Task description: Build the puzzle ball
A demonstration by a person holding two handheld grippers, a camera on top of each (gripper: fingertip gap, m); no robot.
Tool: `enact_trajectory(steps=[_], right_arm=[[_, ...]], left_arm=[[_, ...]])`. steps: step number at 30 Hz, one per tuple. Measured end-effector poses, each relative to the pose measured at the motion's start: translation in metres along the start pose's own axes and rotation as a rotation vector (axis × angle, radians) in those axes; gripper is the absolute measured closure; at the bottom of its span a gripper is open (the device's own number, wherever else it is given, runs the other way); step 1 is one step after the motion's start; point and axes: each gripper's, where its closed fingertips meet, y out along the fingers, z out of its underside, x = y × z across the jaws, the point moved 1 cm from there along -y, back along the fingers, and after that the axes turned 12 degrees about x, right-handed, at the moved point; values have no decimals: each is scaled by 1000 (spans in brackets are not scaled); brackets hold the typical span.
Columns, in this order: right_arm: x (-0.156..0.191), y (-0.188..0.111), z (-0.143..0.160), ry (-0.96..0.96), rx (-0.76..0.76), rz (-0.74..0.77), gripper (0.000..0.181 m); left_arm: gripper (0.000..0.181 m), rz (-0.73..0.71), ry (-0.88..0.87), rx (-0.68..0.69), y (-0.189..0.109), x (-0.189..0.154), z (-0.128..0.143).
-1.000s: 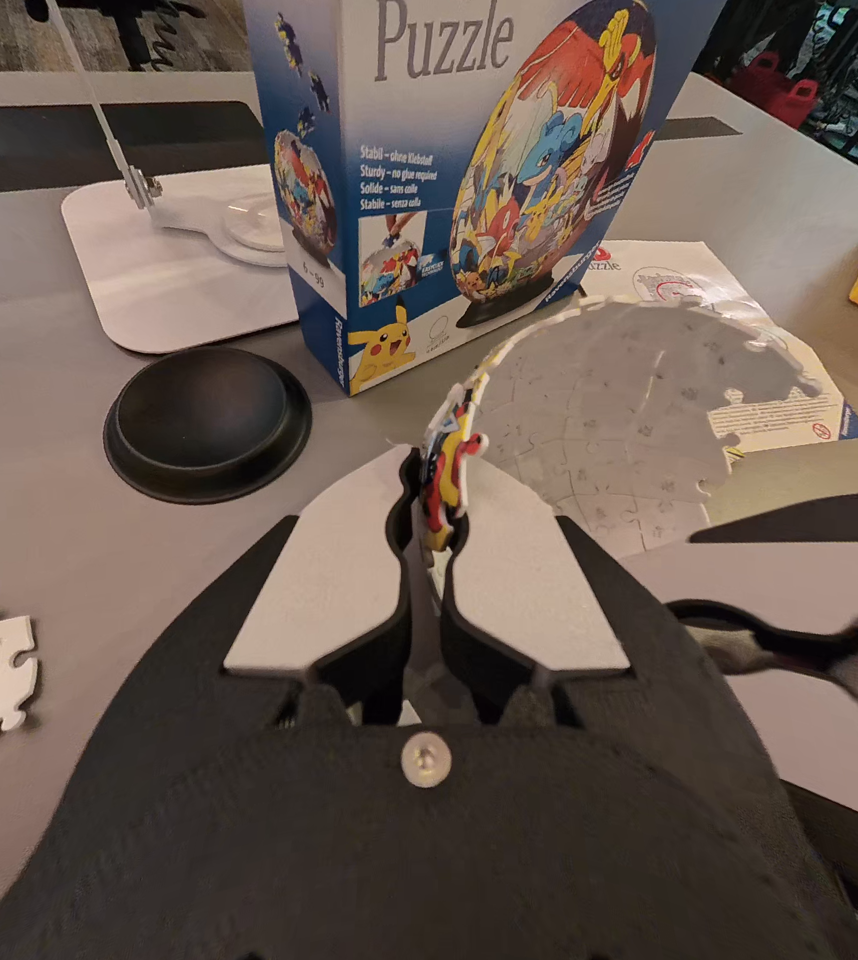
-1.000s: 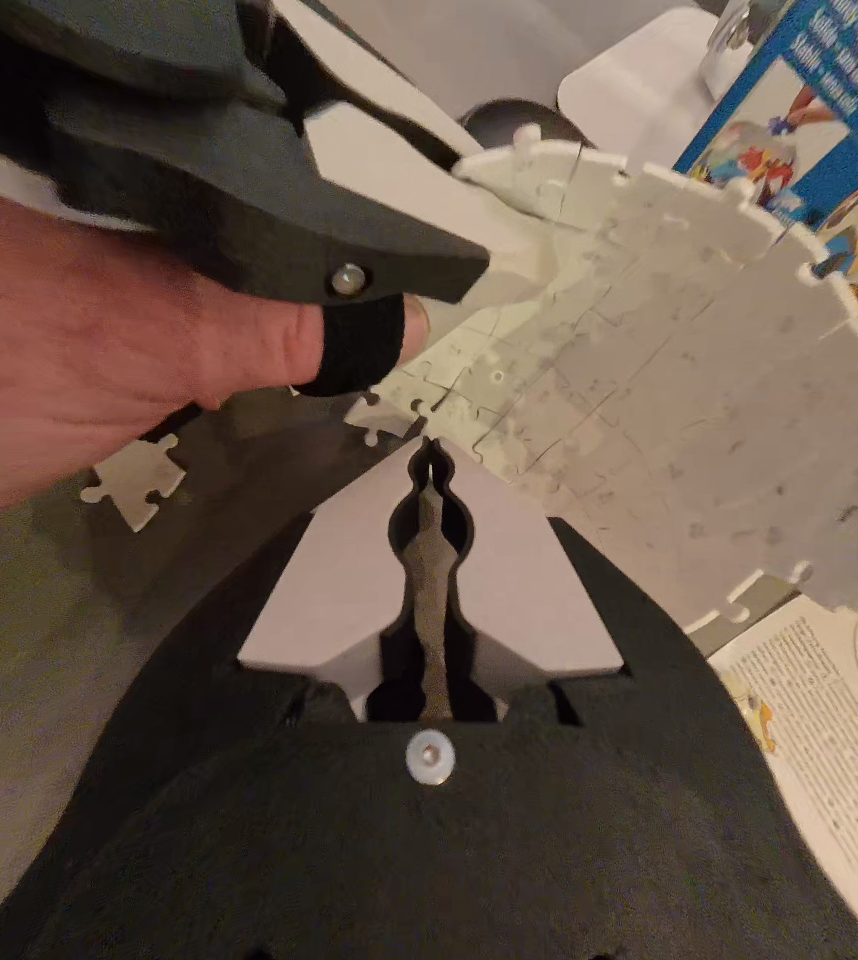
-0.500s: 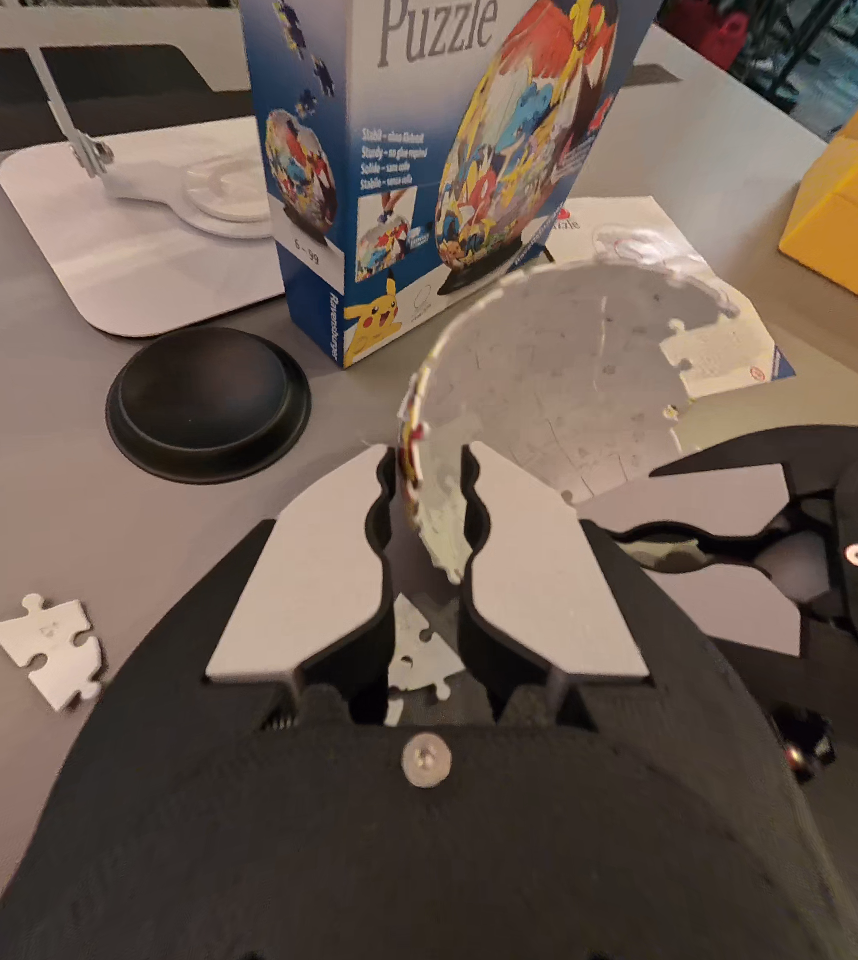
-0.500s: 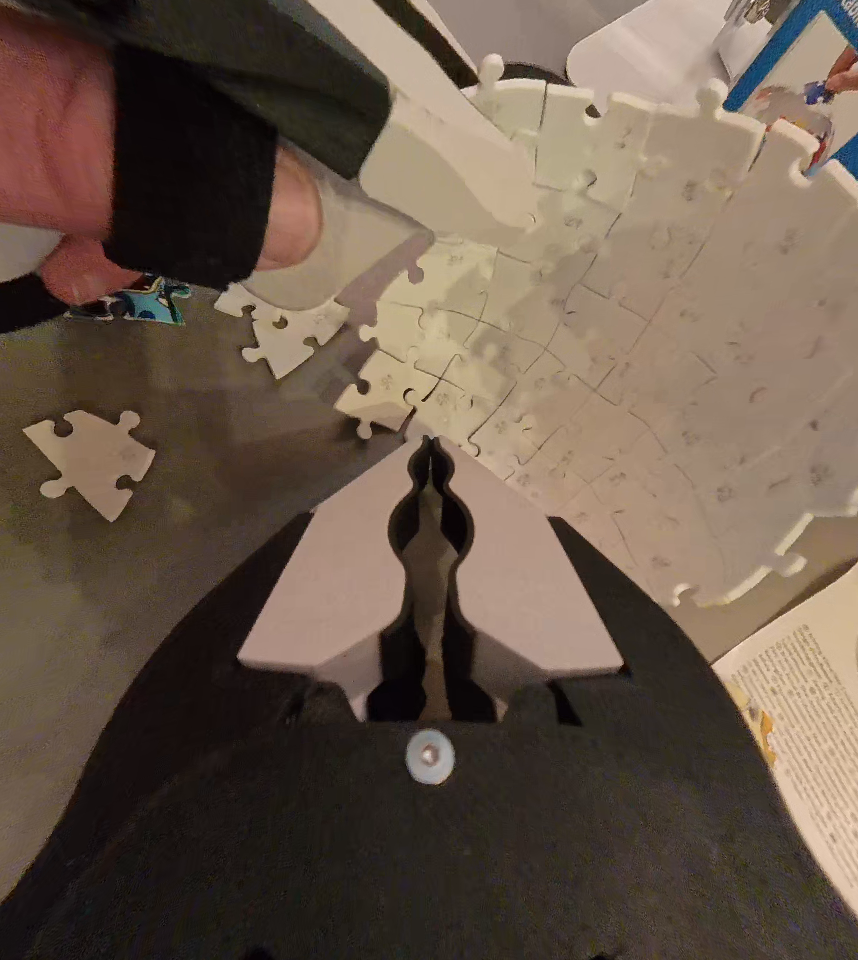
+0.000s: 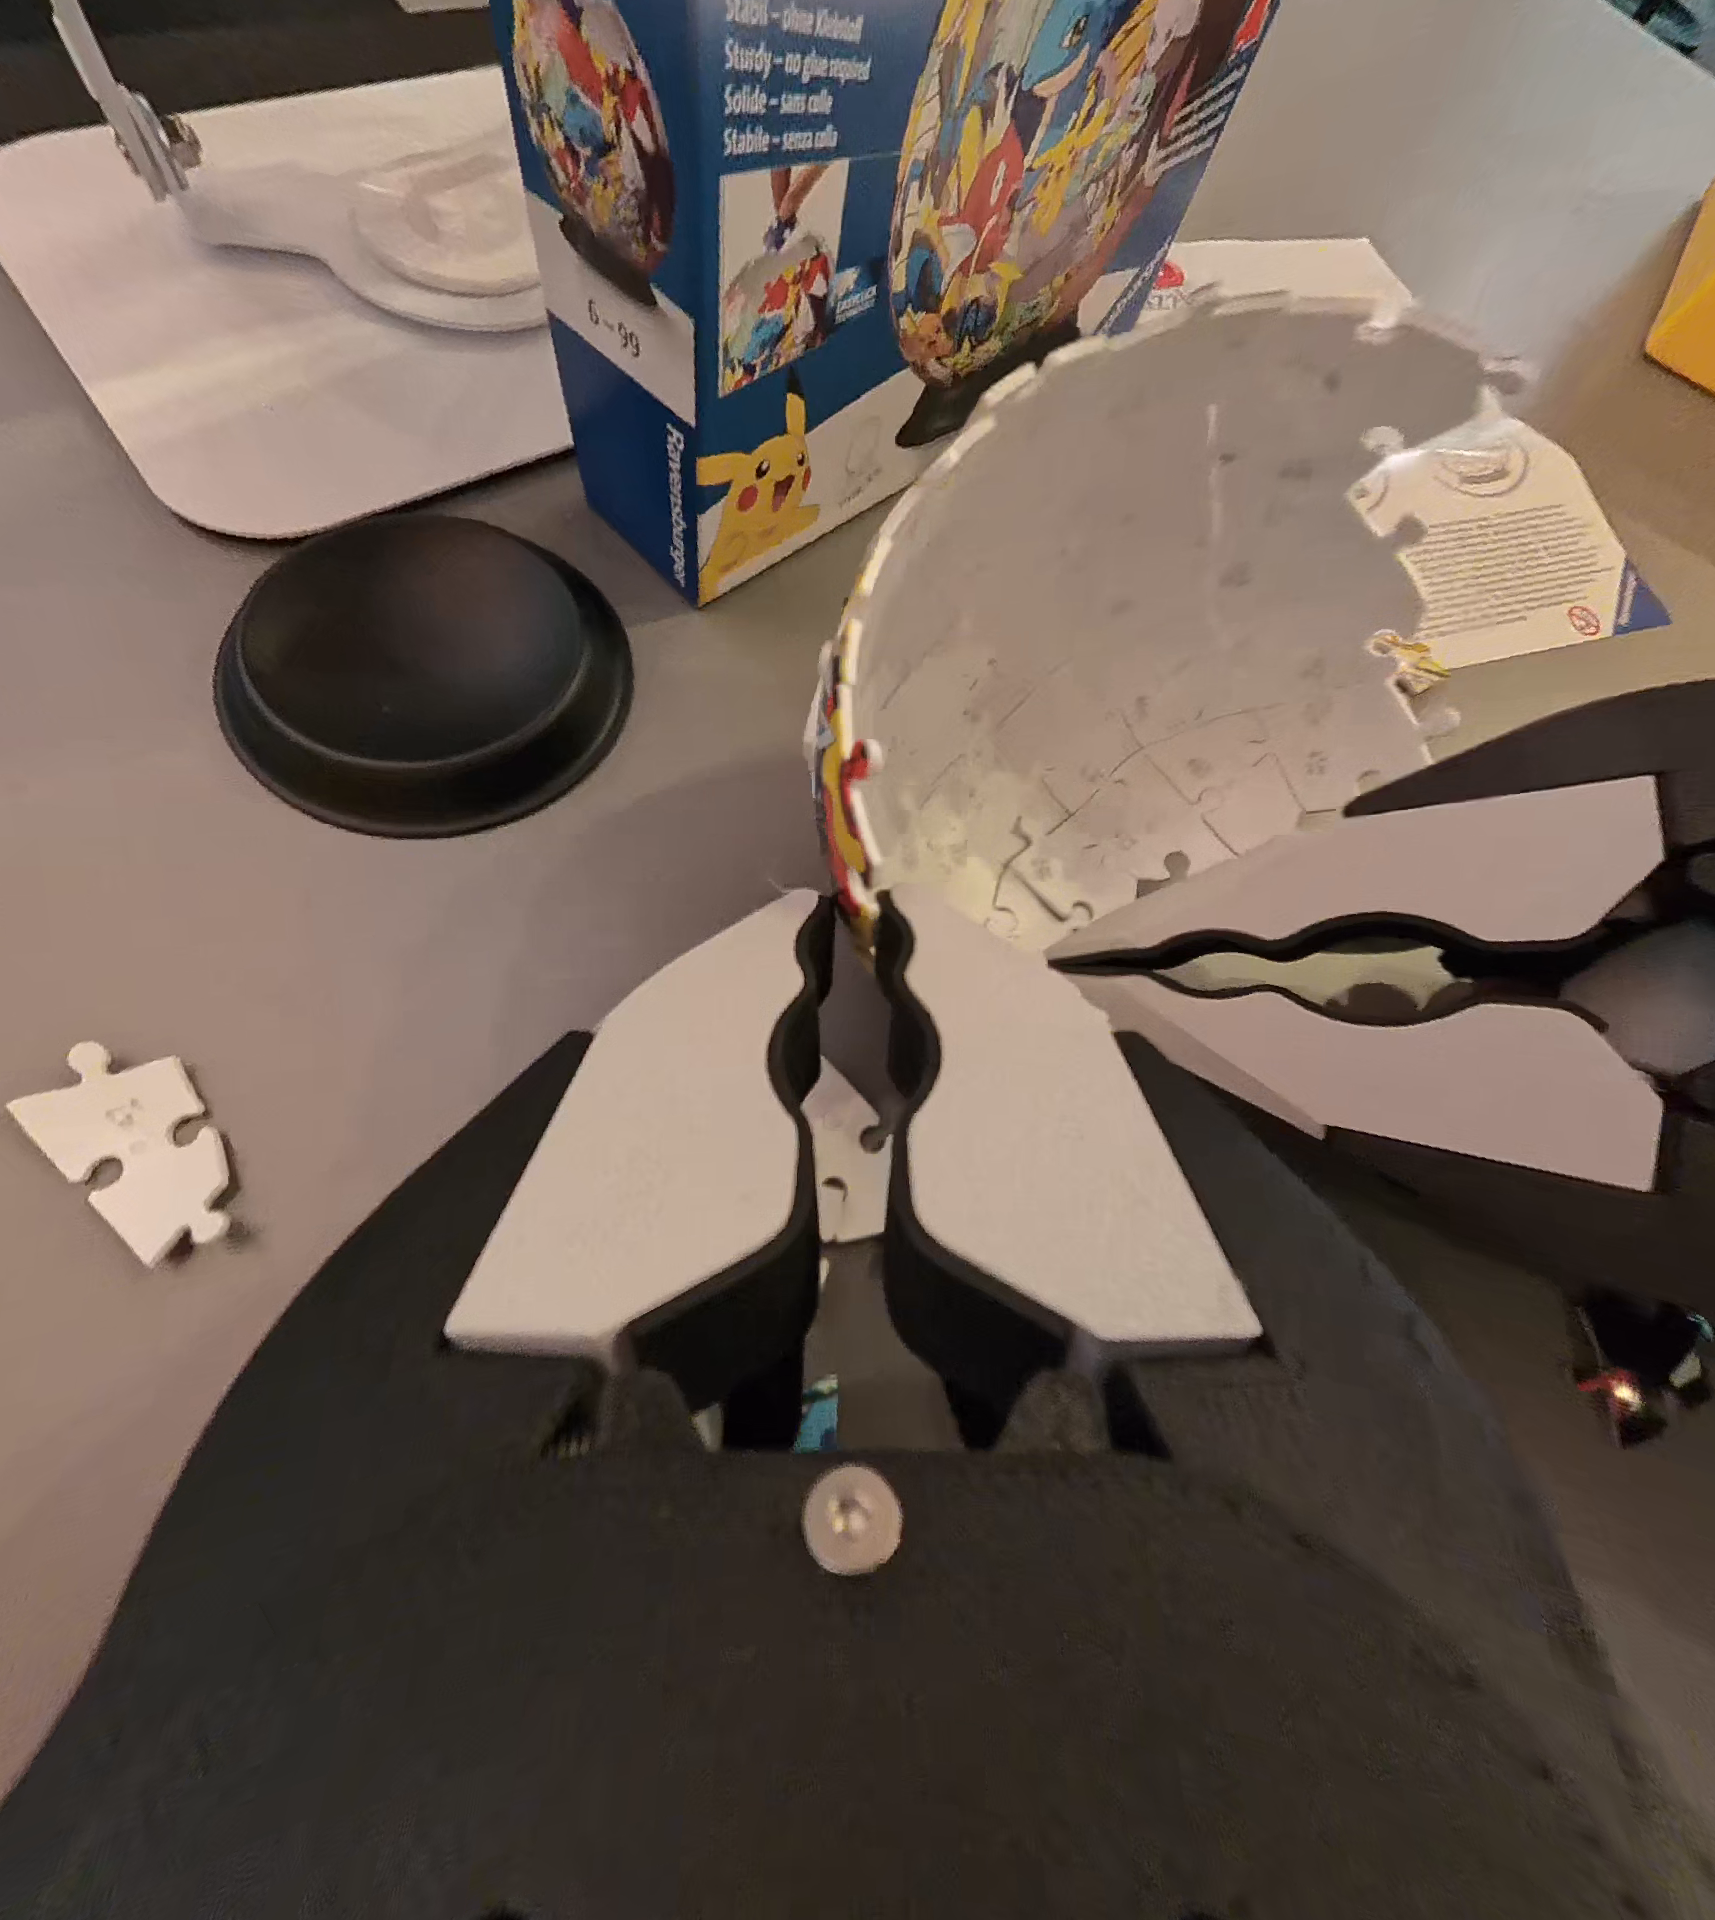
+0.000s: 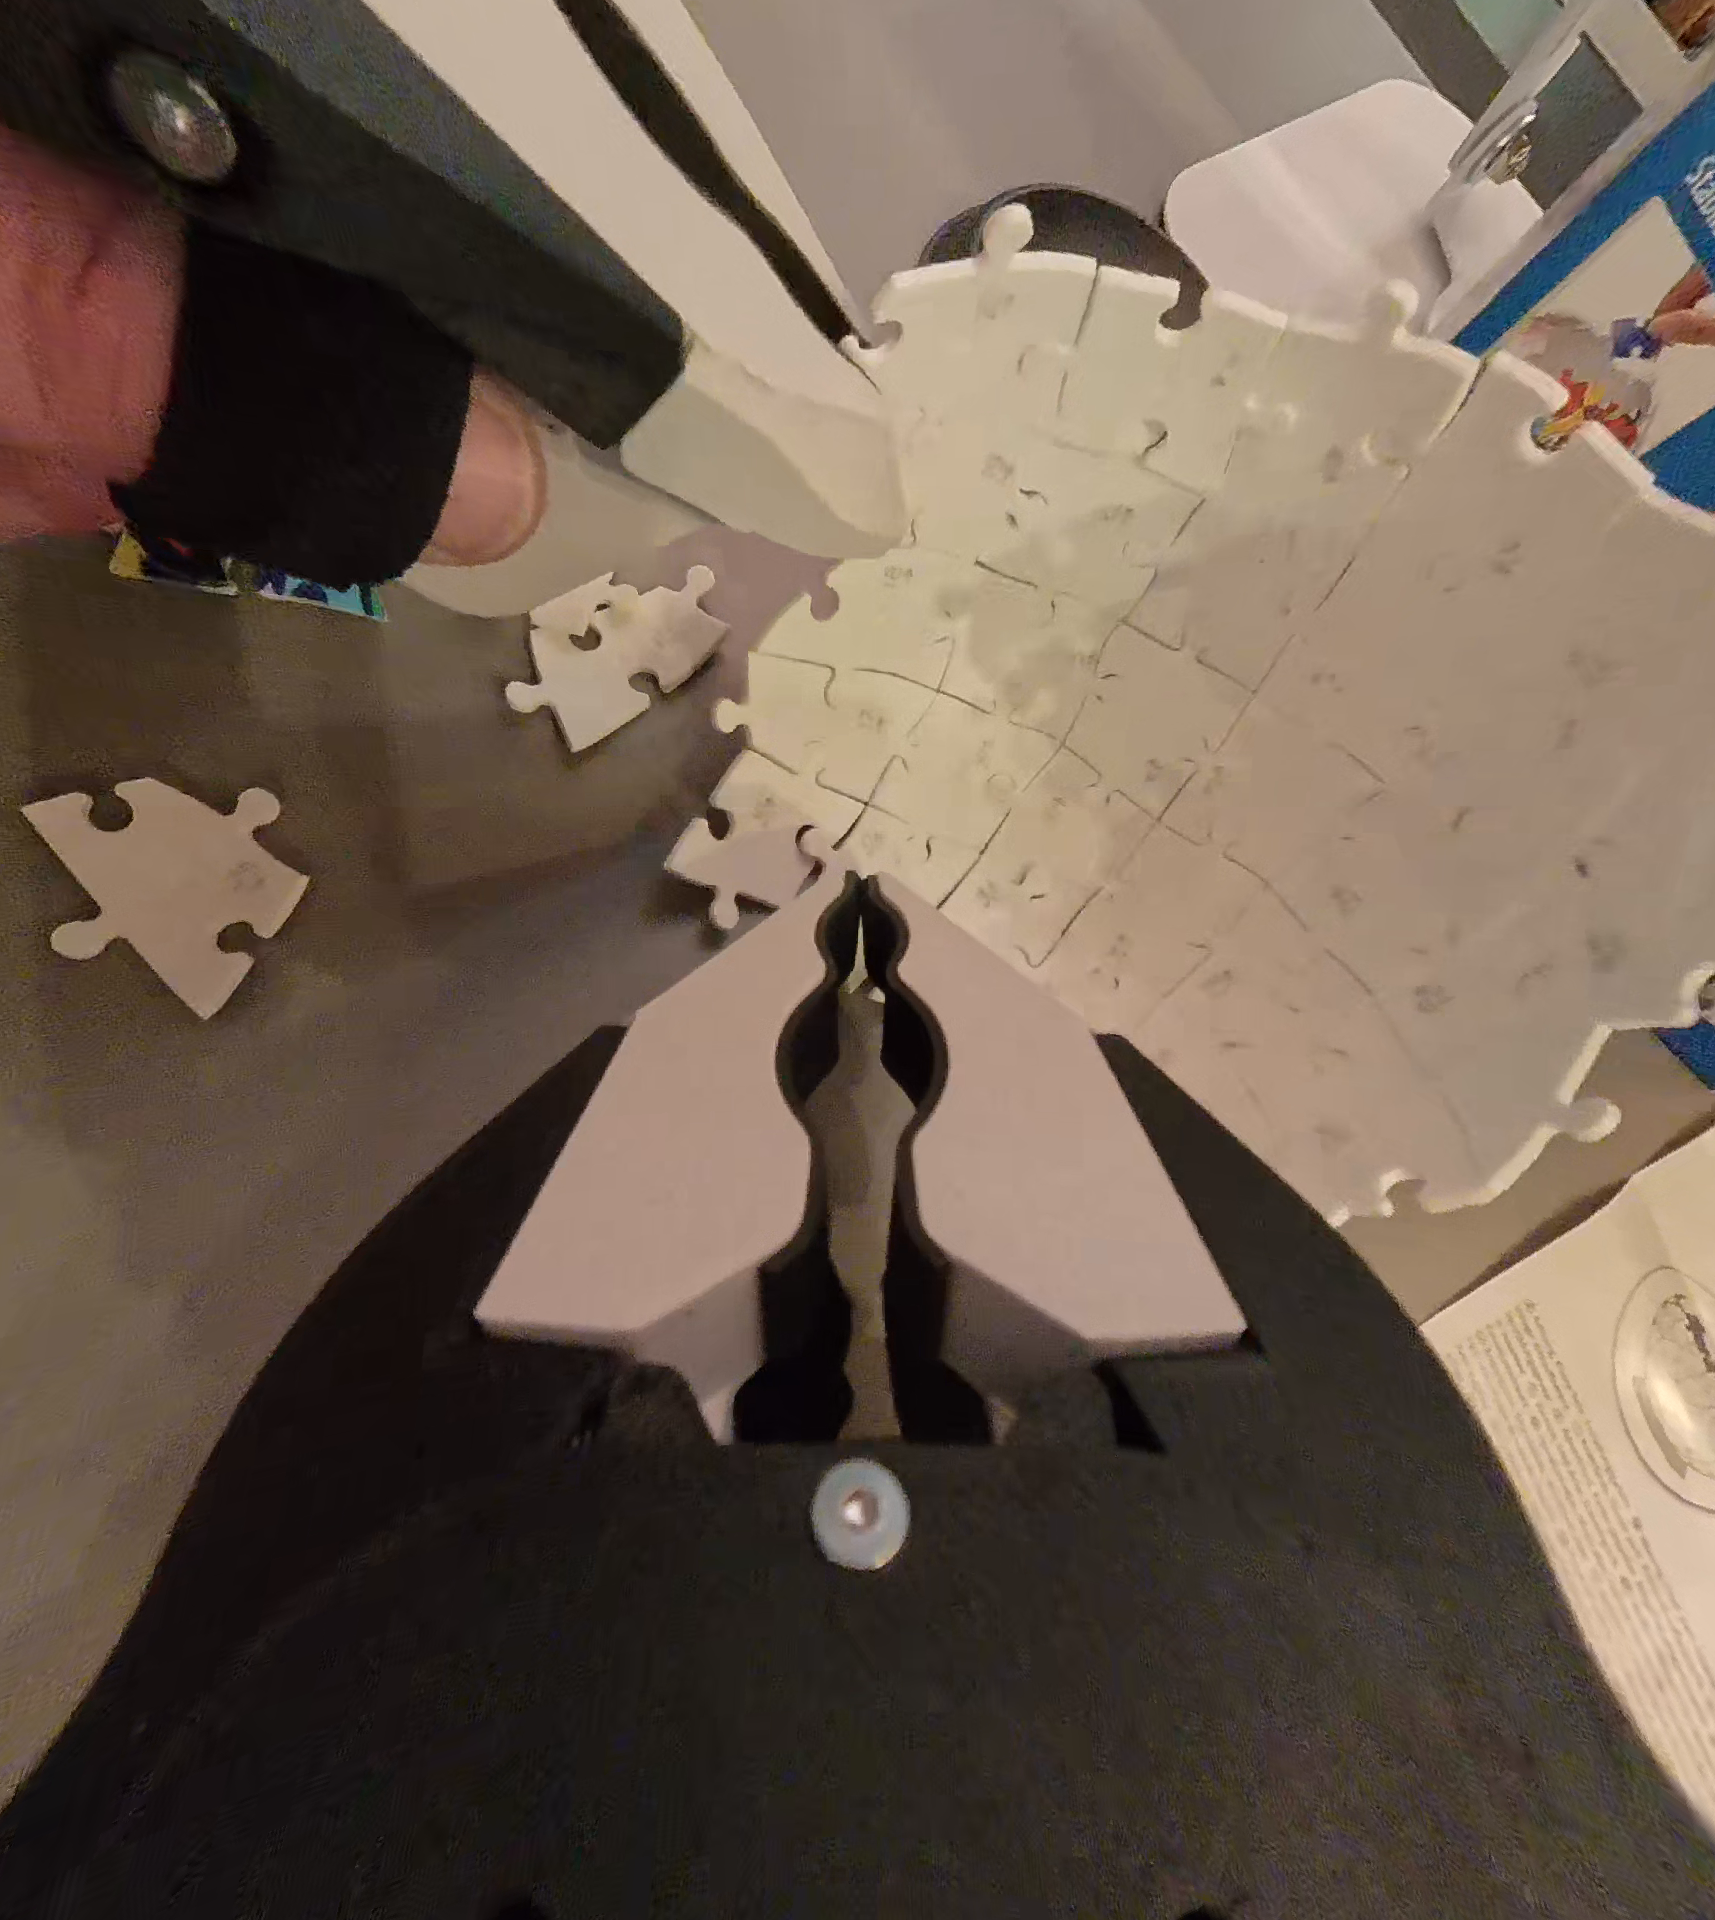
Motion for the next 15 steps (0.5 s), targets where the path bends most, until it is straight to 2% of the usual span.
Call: enact_trajectory(steps=[15], right_arm=[[1, 1, 0, 9, -18, -21, 181]], left_arm=[[172, 14, -18, 6, -6, 0, 13]])
